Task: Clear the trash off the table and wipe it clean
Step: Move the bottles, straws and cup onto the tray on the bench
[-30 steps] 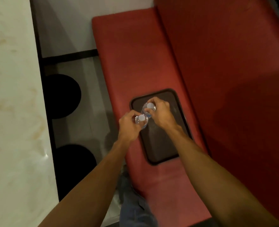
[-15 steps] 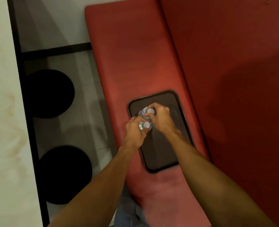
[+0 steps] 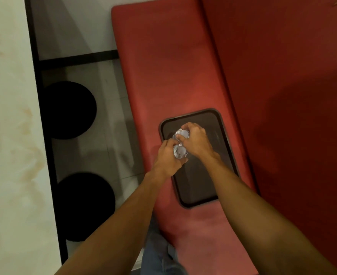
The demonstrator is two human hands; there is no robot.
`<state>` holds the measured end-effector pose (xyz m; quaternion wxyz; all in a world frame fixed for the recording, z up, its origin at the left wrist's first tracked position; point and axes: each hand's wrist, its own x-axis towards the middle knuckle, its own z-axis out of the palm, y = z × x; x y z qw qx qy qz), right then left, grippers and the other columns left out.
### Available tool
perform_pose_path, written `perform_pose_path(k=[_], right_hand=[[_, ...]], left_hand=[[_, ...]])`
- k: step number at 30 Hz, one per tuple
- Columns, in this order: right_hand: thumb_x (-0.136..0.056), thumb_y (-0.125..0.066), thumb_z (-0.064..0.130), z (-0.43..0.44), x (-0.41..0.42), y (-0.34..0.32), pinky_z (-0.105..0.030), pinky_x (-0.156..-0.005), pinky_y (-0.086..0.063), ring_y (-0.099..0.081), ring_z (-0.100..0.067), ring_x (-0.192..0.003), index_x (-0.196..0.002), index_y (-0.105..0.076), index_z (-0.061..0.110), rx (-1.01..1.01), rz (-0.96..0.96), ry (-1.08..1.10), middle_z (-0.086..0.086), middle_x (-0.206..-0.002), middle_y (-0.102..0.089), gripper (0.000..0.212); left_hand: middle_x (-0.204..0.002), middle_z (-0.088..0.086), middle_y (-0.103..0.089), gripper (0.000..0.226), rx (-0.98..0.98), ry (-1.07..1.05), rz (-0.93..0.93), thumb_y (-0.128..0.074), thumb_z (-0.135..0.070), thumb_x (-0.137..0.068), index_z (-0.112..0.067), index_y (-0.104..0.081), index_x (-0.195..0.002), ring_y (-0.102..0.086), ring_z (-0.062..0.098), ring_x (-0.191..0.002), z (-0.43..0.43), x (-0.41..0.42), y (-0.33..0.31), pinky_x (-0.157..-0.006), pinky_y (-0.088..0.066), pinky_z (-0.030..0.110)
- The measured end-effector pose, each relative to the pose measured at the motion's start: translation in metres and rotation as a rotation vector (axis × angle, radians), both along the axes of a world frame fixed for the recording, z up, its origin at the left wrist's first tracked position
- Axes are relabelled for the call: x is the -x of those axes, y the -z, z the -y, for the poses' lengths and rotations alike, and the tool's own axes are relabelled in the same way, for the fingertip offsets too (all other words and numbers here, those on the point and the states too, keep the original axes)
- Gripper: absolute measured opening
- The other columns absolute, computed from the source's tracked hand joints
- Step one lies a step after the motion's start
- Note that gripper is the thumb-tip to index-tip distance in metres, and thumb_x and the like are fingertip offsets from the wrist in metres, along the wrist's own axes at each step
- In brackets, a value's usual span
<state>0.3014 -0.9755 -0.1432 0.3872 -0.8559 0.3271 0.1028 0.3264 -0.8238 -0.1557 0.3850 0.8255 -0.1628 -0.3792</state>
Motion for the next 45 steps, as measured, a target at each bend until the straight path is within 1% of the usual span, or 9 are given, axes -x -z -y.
perform_pose_path(k=[4, 9, 13, 17, 27, 31, 36, 40, 45], right_hand=[[-0.095, -0.069, 0.024, -0.007, -0.003, -0.028, -0.028, -0.1, -0.04, -0.047, -0.021, -0.127, -0.123, -0.067, 0.013, 0.071, 0.039, -0.007, -0.003, -0.128, -0.06, 0.031], [-0.093, -0.067, 0.018, -0.046, -0.015, -0.08, -0.042, -0.106, -0.047, -0.061, -0.023, -0.112, -0.114, -0.07, 0.016, 0.088, 0.245, -0.065, 0.001, -0.111, -0.067, 0.021], [-0.086, -0.066, 0.019, -0.104, -0.025, -0.126, -0.05, -0.1, -0.051, -0.068, -0.021, -0.097, -0.105, -0.072, 0.02, 0.034, 0.415, -0.13, 0.003, -0.103, -0.072, 0.02], [-0.087, -0.068, 0.016, -0.173, -0.033, -0.169, -0.045, -0.092, -0.055, -0.067, -0.019, -0.091, -0.105, -0.073, 0.018, -0.018, 0.51, -0.237, 0.002, -0.099, -0.073, 0.019], [-0.095, -0.07, 0.02, -0.319, -0.07, -0.262, -0.02, -0.085, -0.052, -0.063, -0.01, -0.098, -0.121, -0.069, 0.019, -0.114, 0.616, -0.518, 0.005, -0.11, -0.068, 0.027], [-0.095, -0.072, 0.028, -0.355, -0.109, -0.272, -0.011, -0.08, -0.046, -0.06, -0.007, -0.101, -0.129, -0.063, 0.024, -0.123, 0.588, -0.595, 0.008, -0.118, -0.064, 0.035], [-0.093, -0.075, 0.026, -0.388, -0.177, -0.27, -0.025, -0.092, -0.051, -0.057, -0.01, -0.108, -0.136, -0.058, 0.021, -0.142, 0.566, -0.68, 0.002, -0.128, -0.06, 0.047], [-0.09, -0.079, 0.025, -0.408, -0.243, -0.249, -0.036, -0.105, -0.049, -0.053, -0.019, -0.124, -0.143, -0.05, 0.017, -0.148, 0.529, -0.715, -0.003, -0.141, -0.051, 0.062], [-0.084, -0.084, 0.026, -0.423, -0.324, -0.215, -0.029, -0.114, -0.032, -0.034, -0.025, -0.144, -0.157, -0.034, 0.015, -0.117, 0.479, -0.752, -0.007, -0.158, -0.033, 0.089]], left_hand=[[-0.127, -0.007, -0.059, 0.055, -0.045, -0.032, 0.064, -0.085, -0.035, -0.083, -0.025, -0.058, -0.131, -0.057, 0.007, -0.11, -0.022, -0.009, -0.026, -0.087, -0.04, 0.008], [-0.107, -0.003, -0.069, 0.027, -0.031, -0.232, 0.156, -0.072, -0.021, -0.095, -0.016, -0.065, -0.121, -0.066, 0.015, -0.096, -0.072, -0.02, -0.076, -0.095, -0.054, 0.032], [-0.097, -0.003, -0.067, 0.021, 0.001, -0.376, 0.239, -0.066, -0.016, -0.1, -0.01, -0.066, -0.12, -0.06, 0.001, -0.076, -0.126, -0.02, -0.13, -0.075, -0.048, 0.008], [-0.101, -0.001, -0.07, 0.021, 0.06, -0.548, 0.339, -0.066, -0.018, -0.1, -0.01, -0.067, -0.12, -0.065, 0.011, -0.085, -0.189, -0.019, -0.185, -0.085, -0.054, 0.024], [-0.118, -0.006, -0.066, 0.025, 0.118, -0.914, 0.445, -0.061, -0.024, -0.104, -0.021, -0.062, -0.129, -0.065, 0.011, -0.102, -0.337, -0.027, -0.288, -0.07, -0.044, 0.01], [-0.12, -0.004, -0.066, 0.026, 0.113, -1.043, 0.453, -0.063, -0.022, -0.103, -0.02, -0.061, -0.129, -0.064, 0.013, -0.103, -0.372, -0.051, -0.301, -0.072, -0.044, 0.013], [-0.122, -0.003, -0.064, 0.031, 0.111, -1.17, 0.454, -0.068, -0.02, -0.099, -0.02, -0.058, -0.128, -0.064, 0.015, -0.108, -0.404, -0.105, -0.297, -0.095, -0.057, 0.033], [-0.13, -0.002, -0.058, 0.052, 0.096, -1.228, 0.41, -0.075, -0.02, -0.095, -0.02, -0.051, -0.141, -0.061, 0.018, -0.117, -0.424, -0.162, -0.272, -0.095, -0.06, 0.038], [-0.148, 0.003, -0.052, 0.078, -0.015, -1.269, 0.323, -0.083, -0.026, -0.089, -0.019, -0.04, -0.154, -0.055, 0.024, -0.132, -0.44, -0.237, -0.234, -0.096, -0.056, 0.036]])
